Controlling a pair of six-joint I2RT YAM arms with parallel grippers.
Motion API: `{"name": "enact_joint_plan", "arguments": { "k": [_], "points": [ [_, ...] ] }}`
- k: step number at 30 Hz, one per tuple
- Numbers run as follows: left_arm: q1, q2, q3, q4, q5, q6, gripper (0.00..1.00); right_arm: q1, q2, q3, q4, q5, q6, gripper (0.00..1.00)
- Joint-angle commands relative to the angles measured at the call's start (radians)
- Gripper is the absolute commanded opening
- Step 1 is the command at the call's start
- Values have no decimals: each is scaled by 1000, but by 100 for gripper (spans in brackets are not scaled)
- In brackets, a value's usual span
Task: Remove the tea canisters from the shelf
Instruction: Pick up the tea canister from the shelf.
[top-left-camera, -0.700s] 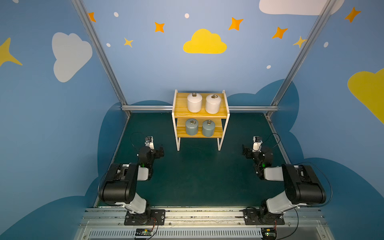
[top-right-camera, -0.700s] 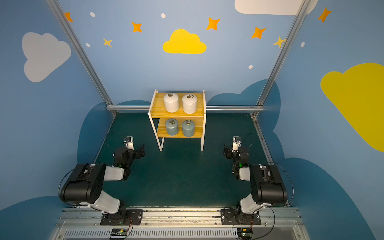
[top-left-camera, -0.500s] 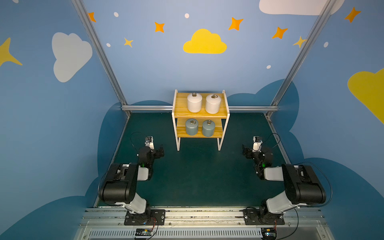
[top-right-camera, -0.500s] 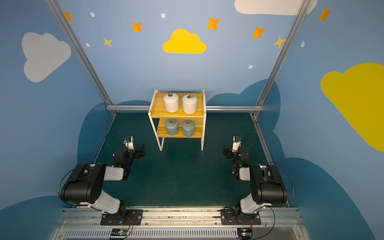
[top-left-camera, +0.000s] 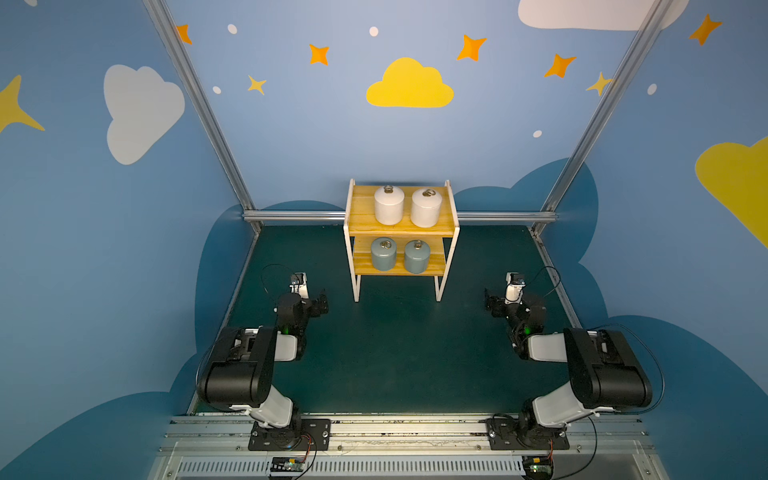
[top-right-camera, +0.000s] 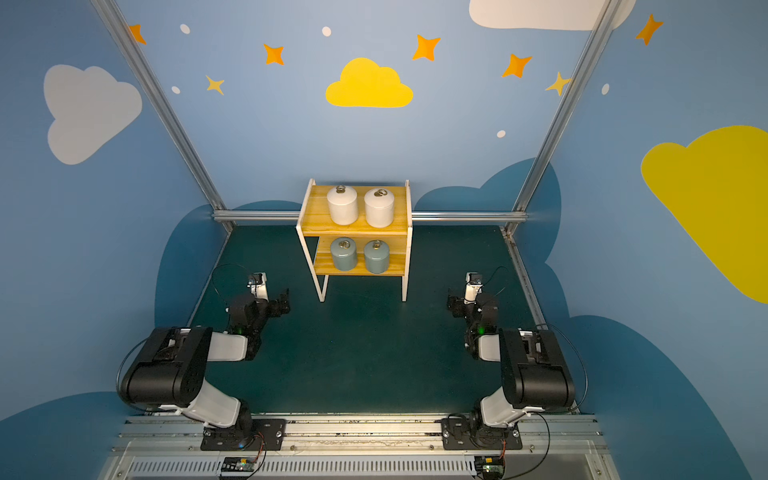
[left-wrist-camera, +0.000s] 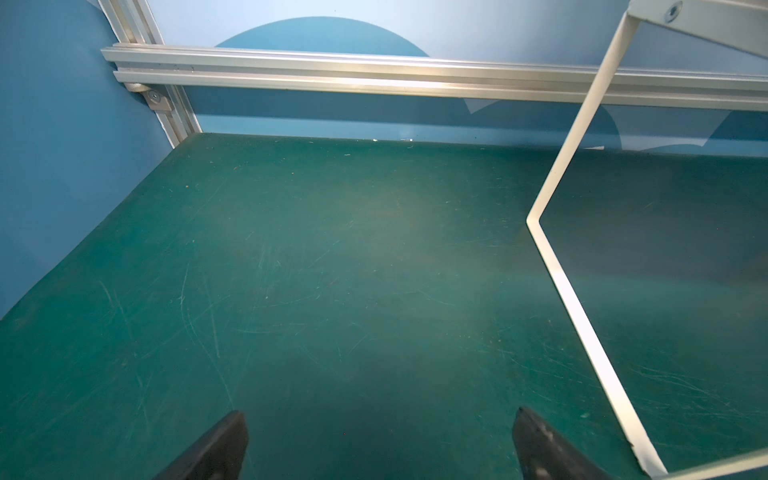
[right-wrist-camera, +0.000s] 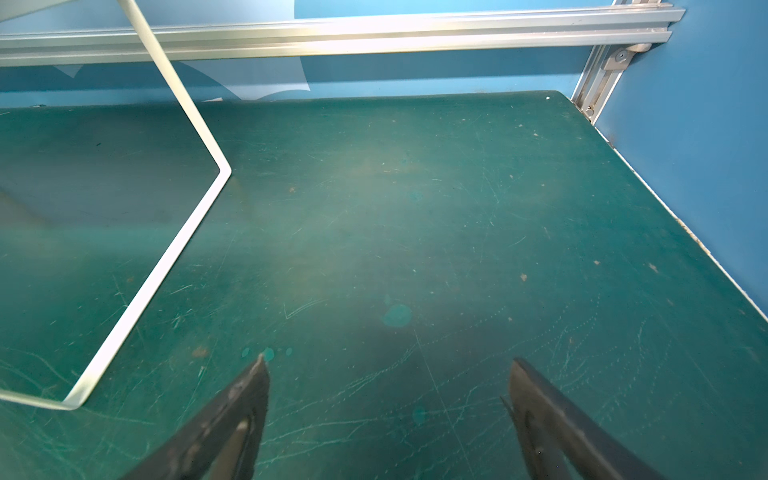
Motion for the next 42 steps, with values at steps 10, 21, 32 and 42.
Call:
{"name": "enact_joint_plan", "arguments": {
  "k": [10, 21, 32, 42],
  "points": [
    [-2, 3, 4, 20, 2, 13, 100, 0, 5, 13, 17, -7, -2, 92],
    [-38, -518, 247, -765, 107, -19, 96, 110, -488, 286, -854, 10, 25, 92],
    [-128, -735, 420, -1114, 379, -105, 100, 343, -628, 668, -1286, 24, 29, 92],
    [-202, -691, 555, -1130, 427, -113, 100, 442, -501, 887, -1296, -102, 127, 92]
  ]
}}
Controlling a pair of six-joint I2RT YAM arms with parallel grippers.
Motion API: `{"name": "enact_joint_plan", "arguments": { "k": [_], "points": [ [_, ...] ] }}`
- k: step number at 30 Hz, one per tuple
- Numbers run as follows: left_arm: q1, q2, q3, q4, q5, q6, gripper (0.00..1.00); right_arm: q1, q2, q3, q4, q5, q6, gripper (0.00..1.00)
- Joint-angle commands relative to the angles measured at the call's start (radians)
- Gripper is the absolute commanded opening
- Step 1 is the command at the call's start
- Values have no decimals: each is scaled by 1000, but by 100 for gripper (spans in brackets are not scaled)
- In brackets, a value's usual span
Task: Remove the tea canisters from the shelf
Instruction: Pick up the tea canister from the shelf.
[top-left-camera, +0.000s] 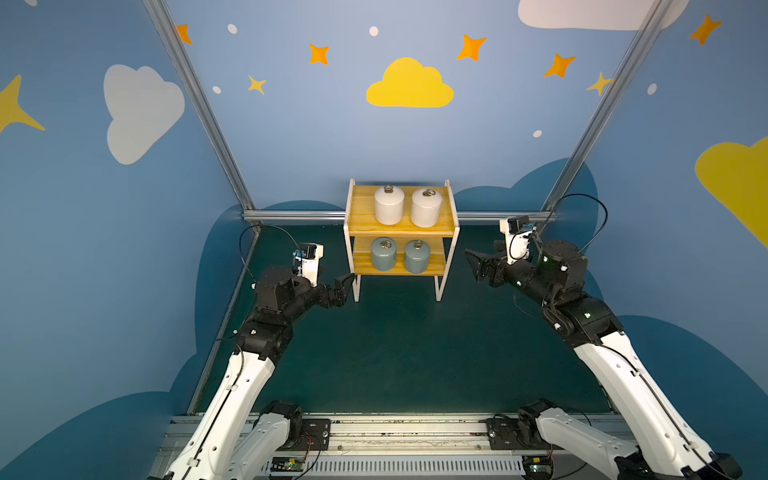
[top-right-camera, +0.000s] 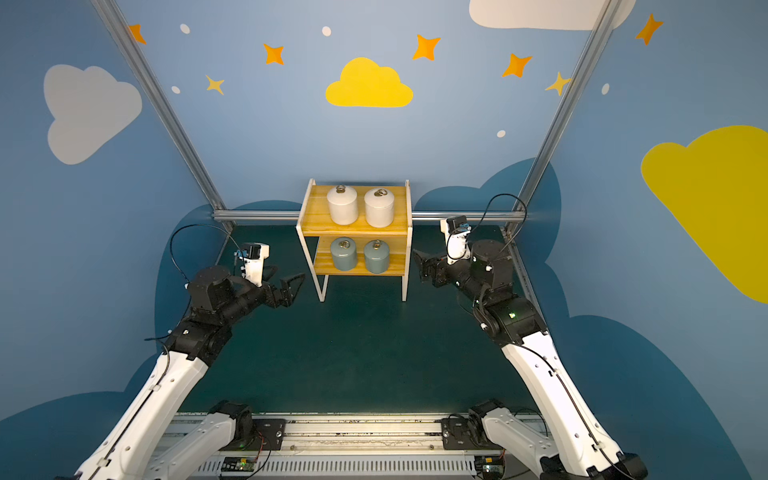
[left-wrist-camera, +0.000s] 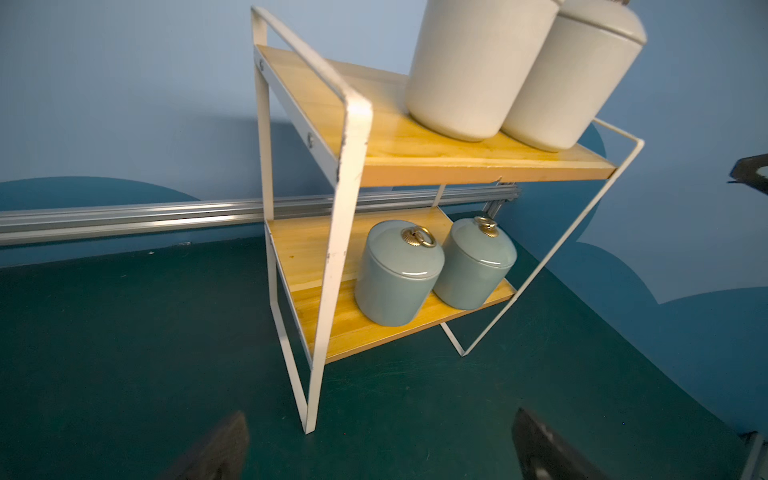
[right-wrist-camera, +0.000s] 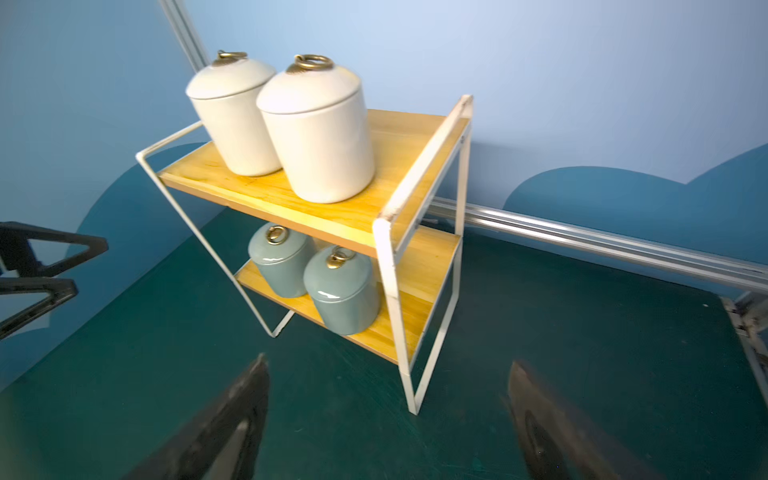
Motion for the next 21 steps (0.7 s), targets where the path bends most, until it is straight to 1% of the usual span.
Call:
{"name": "enact_joint_plan", "arguments": {
  "k": [1, 4, 7, 10, 16, 21],
  "points": [
    [-11, -2, 57, -14, 51, -7, 100, 24, 41, 54, -10, -51, 36, 92],
    [-30, 19, 77, 1, 83, -9, 100, 33, 94, 95, 4, -80, 31, 92],
    [-61, 60, 116, 4, 69, -2, 100, 38, 145, 129, 36, -91, 35, 92],
    [-87, 82, 138, 25, 35, 4, 100, 46, 190, 159, 75, -68, 43, 92],
    [-99, 111, 161, 49, 95, 14, 100, 65, 281, 259, 105, -27, 37, 92],
    [-108, 112, 148, 58, 78, 11, 100, 81, 356, 320, 100, -34, 34, 92]
  ]
}}
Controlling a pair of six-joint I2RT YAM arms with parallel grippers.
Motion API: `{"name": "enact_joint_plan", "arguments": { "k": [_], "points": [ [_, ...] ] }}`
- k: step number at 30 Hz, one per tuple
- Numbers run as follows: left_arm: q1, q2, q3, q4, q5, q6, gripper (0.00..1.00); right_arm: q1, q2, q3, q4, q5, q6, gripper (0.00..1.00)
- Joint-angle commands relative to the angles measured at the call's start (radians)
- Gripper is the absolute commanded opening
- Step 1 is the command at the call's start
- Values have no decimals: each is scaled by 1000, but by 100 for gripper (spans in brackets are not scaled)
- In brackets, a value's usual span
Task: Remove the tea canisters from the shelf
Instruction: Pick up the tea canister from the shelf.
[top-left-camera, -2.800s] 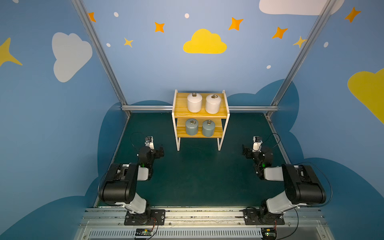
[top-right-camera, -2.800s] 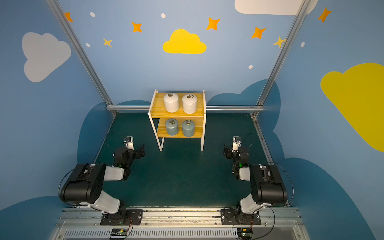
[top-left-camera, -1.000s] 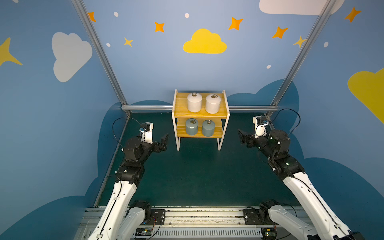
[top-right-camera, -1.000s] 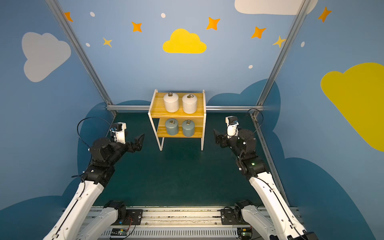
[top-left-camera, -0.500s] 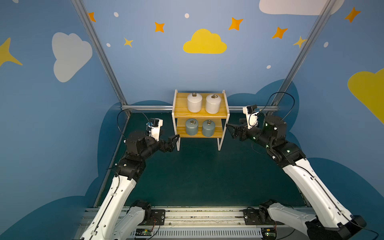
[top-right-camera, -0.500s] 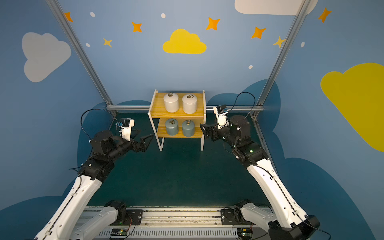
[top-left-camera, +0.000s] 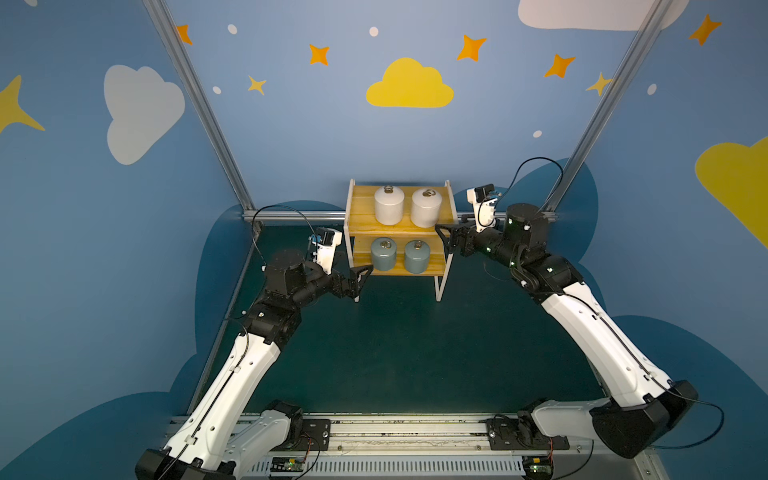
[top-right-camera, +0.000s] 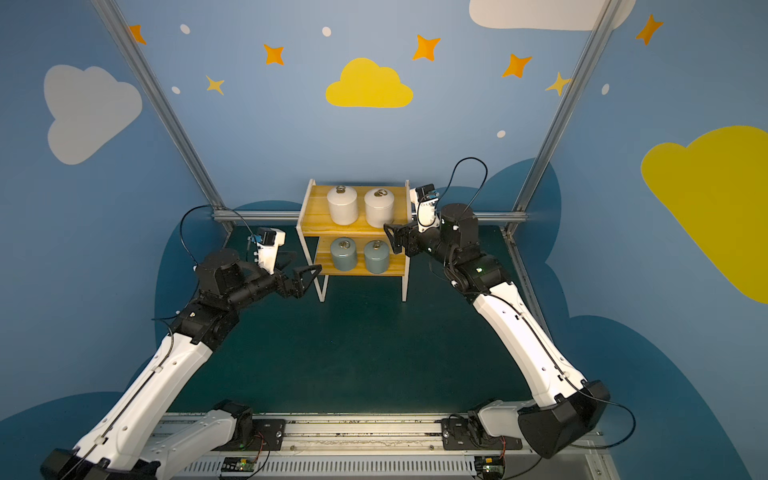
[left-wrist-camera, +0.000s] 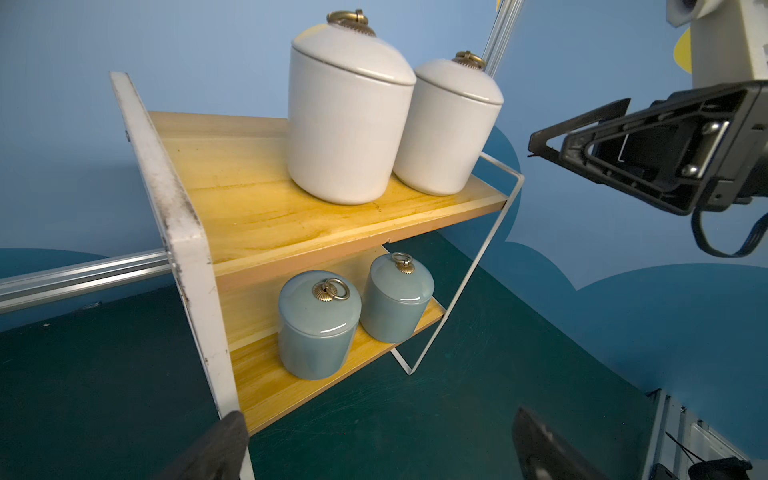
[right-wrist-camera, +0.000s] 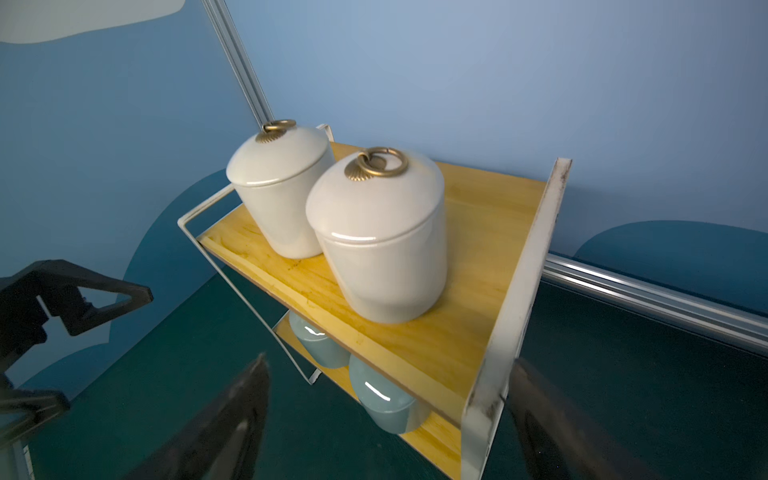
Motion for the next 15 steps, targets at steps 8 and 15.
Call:
{"name": "enact_joint_plan", "arguments": {
  "k": [8, 15],
  "points": [
    [-15, -15, -7, 33, 39, 13, 100, 23, 119, 108, 25, -20, -8, 92],
    [-30, -3, -10, 41, 53, 9, 100, 34, 172, 149, 23, -13, -21, 92]
  ]
}}
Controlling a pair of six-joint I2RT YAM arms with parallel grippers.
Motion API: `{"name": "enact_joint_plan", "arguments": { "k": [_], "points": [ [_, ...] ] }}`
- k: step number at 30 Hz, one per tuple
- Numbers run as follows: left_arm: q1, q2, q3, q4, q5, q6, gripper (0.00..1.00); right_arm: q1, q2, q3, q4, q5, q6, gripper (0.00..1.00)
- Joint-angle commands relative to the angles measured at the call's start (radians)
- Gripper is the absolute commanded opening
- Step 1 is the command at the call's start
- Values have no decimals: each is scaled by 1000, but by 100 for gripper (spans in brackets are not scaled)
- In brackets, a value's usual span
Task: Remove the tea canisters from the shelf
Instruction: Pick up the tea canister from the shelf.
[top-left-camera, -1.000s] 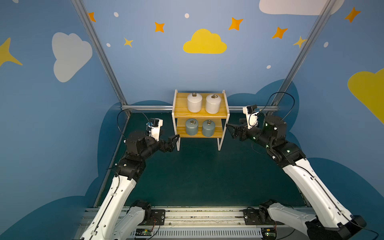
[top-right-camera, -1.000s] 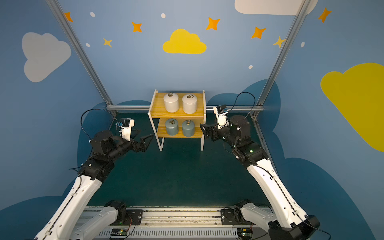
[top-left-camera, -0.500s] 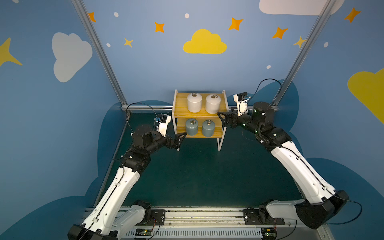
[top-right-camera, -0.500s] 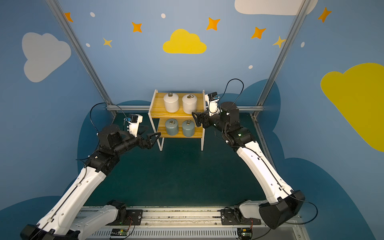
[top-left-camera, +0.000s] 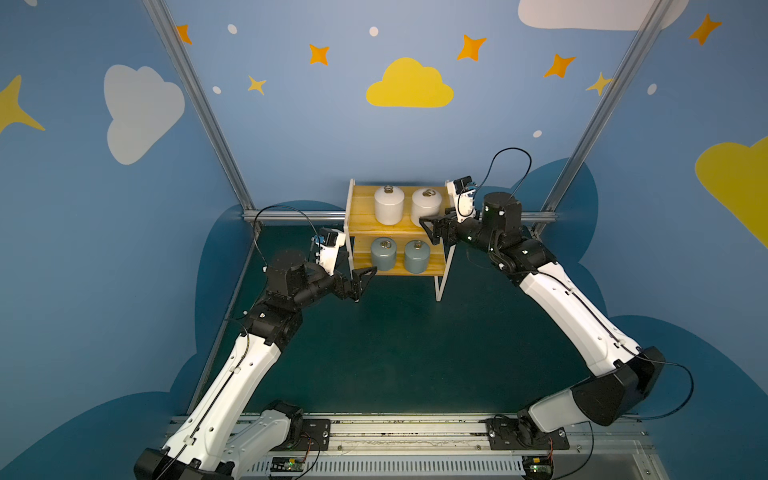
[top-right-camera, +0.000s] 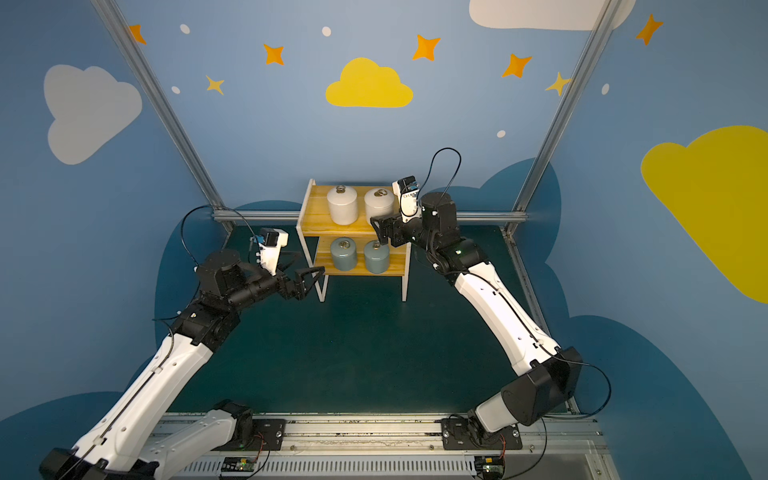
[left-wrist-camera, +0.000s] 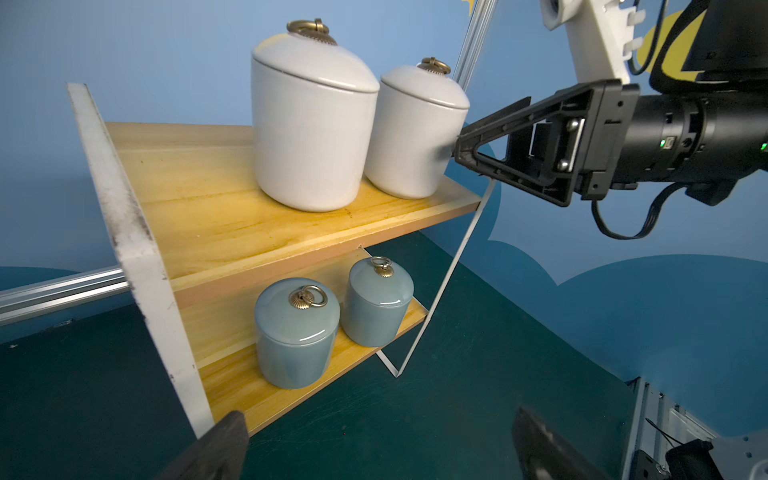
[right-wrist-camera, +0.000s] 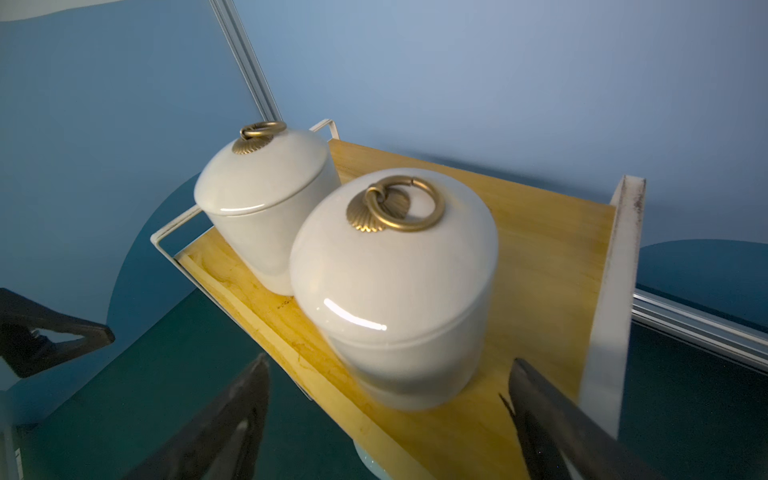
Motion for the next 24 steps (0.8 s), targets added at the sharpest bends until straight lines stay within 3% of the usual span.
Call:
{"name": "enact_joint_plan", "arguments": {
  "k": [1, 24],
  "points": [
    [-7, 0, -9, 25, 24, 6, 100, 9, 20, 43, 16, -4, -10, 92],
    [-18, -8, -48, 65, 60, -19, 100, 14, 153, 160, 2, 2, -15, 92]
  ]
}}
